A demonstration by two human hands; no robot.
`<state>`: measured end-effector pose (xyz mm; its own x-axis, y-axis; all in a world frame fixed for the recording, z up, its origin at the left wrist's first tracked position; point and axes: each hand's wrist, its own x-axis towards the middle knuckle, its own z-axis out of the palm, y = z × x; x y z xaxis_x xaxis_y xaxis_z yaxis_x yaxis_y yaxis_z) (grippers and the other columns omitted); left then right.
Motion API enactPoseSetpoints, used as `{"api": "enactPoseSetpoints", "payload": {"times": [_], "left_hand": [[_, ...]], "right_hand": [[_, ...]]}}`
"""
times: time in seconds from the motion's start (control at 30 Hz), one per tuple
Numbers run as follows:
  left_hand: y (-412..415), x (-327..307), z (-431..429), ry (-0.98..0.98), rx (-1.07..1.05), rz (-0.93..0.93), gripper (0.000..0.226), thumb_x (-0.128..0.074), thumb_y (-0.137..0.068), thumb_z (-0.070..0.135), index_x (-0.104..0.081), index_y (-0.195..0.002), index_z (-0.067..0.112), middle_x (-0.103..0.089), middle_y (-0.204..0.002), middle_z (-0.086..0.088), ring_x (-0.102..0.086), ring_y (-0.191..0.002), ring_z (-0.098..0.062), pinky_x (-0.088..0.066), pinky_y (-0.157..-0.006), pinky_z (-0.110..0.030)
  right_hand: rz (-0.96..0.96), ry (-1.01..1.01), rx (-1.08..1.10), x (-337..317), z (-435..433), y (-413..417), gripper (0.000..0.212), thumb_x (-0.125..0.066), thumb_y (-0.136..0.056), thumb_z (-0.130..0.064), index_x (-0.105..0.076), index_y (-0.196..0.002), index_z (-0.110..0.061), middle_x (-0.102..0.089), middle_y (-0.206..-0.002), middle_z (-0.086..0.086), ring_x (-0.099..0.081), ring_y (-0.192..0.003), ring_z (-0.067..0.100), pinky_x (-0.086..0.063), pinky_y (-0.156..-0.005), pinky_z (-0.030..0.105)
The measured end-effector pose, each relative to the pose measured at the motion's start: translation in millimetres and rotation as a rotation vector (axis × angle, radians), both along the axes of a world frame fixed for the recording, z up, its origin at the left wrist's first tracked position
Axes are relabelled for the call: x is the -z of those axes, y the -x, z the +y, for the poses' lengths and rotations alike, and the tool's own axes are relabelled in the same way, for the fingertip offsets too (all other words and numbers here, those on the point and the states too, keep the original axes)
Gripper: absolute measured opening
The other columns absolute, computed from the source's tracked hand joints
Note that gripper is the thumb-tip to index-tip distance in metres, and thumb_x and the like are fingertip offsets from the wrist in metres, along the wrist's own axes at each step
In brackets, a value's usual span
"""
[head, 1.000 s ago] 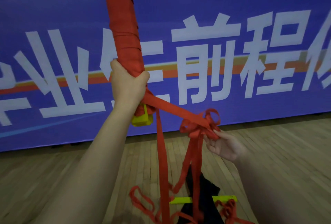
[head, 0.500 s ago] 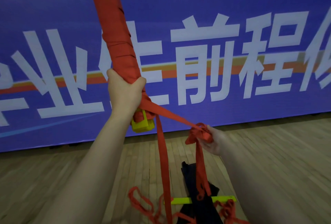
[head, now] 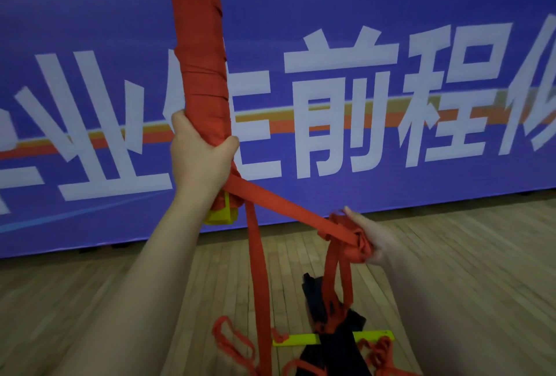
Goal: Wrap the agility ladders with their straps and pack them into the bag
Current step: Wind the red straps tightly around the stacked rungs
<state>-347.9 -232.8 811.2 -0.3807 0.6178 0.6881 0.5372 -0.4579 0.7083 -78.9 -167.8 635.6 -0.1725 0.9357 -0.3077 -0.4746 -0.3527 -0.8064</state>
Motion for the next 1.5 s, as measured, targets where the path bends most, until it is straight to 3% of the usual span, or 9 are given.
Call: {"api": "enactPoseSetpoints", "payload": {"times": [0.17,0.3,0.5,0.63,0.73,0.9,1.13,1.3,1.5], "left_hand": [[10,-8,-4,-0.061,-0.009,-0.035,0.056,-0.072,-0.073,0.017,-0.041,-0.119,0.009,-0.056,-0.093,0.004,-0.056,-0.071,-0.012,-0.043,-0.061,-0.024],[18,-11,-4,-0.100,-0.017,-0.099,0.052,-0.072,-0.072,0.017,-0.040,-0.113,0.011,-0.056,-0.097,-0.003,-0.056,-0.070,-0.011,-0.047,-0.059,-0.019],[21,-12,-5,-0.113,-0.017,-0.163,0.045,-0.072,-0.074,0.015,-0.038,-0.103,0.016,-0.055,-0.092,0.000,-0.049,-0.065,0.001,-0.035,-0.047,-0.001],[29,-17,-3,-0.093,0.015,-0.246,0.044,-0.073,-0.070,0.019,-0.044,-0.103,0.018,-0.057,-0.089,0.003,-0.057,-0.072,-0.013,-0.047,-0.060,-0.019],[31,-13,0,-0.067,0.067,-0.336,0.044,-0.073,-0.067,0.021,-0.047,-0.102,0.020,-0.058,-0.088,0.003,-0.061,-0.077,-0.018,-0.055,-0.067,-0.035],[34,-7,3,-0.033,0.125,-0.418,0.042,-0.074,-0.061,0.024,-0.049,-0.095,0.020,-0.060,-0.085,-0.002,-0.063,-0.073,-0.023,-0.057,-0.065,-0.042],[22,-1,-2,-0.039,0.170,-0.397,0.033,-0.073,-0.066,0.018,-0.049,-0.087,0.024,-0.058,-0.078,0.003,-0.060,-0.066,-0.017,-0.055,-0.062,-0.038],[12,-3,-10,-0.050,0.163,-0.336,0.034,-0.074,-0.070,0.016,-0.048,-0.091,0.022,-0.056,-0.077,0.007,-0.057,-0.066,-0.014,-0.051,-0.063,-0.036],[7,-6,-16,-0.055,0.163,-0.275,0.037,-0.075,-0.068,0.018,-0.048,-0.093,0.024,-0.057,-0.079,0.007,-0.060,-0.072,-0.019,-0.056,-0.070,-0.043]], "right_hand": [[-0.035,0.137,0.319,21,-5,-27,0.021,-0.053,-0.095,-0.031,-0.058,-0.095,-0.010,-0.064,-0.077,0.004,-0.057,-0.066,0.012,-0.046,-0.042,0.015],[-0.036,0.207,0.426,37,-1,-53,0.031,-0.048,-0.099,-0.024,-0.051,-0.075,-0.006,-0.054,-0.038,0.004,-0.048,-0.025,0.008,-0.035,-0.025,0.012],[-0.008,0.081,0.512,19,4,-47,0.023,-0.038,-0.103,-0.022,-0.051,-0.090,-0.008,-0.064,-0.064,0.012,-0.060,-0.033,0.014,-0.048,-0.031,0.022],[0.083,-0.044,0.372,14,5,-45,0.024,-0.034,-0.098,0.002,-0.057,-0.095,-0.003,-0.067,-0.089,0.019,-0.072,-0.062,0.022,-0.058,-0.049,0.031],[0.163,-0.146,0.300,10,1,-41,0.037,-0.030,-0.090,0.012,-0.064,-0.086,-0.001,-0.072,-0.071,0.012,-0.071,-0.060,0.015,-0.055,-0.050,0.023],[0.224,-0.200,0.314,8,-3,-33,0.020,-0.049,-0.085,-0.003,-0.067,-0.076,-0.003,-0.068,-0.073,0.011,-0.066,-0.054,0.013,-0.054,-0.051,0.021],[0.284,-0.226,0.237,-3,-5,-16,0.036,-0.047,-0.095,-0.037,-0.061,-0.098,-0.004,-0.070,-0.085,0.014,-0.067,-0.084,0.026,-0.048,-0.093,0.046],[0.020,-0.274,0.191,-3,0,-4,0.030,-0.056,-0.087,0.005,-0.057,-0.116,-0.001,-0.064,-0.094,0.016,-0.066,-0.074,0.021,-0.057,-0.067,0.030],[-0.305,-0.271,0.441,1,7,4,0.014,-0.060,-0.091,-0.011,-0.063,-0.097,0.001,-0.060,-0.079,0.014,-0.058,-0.066,0.024,-0.052,-0.064,0.034]]}}
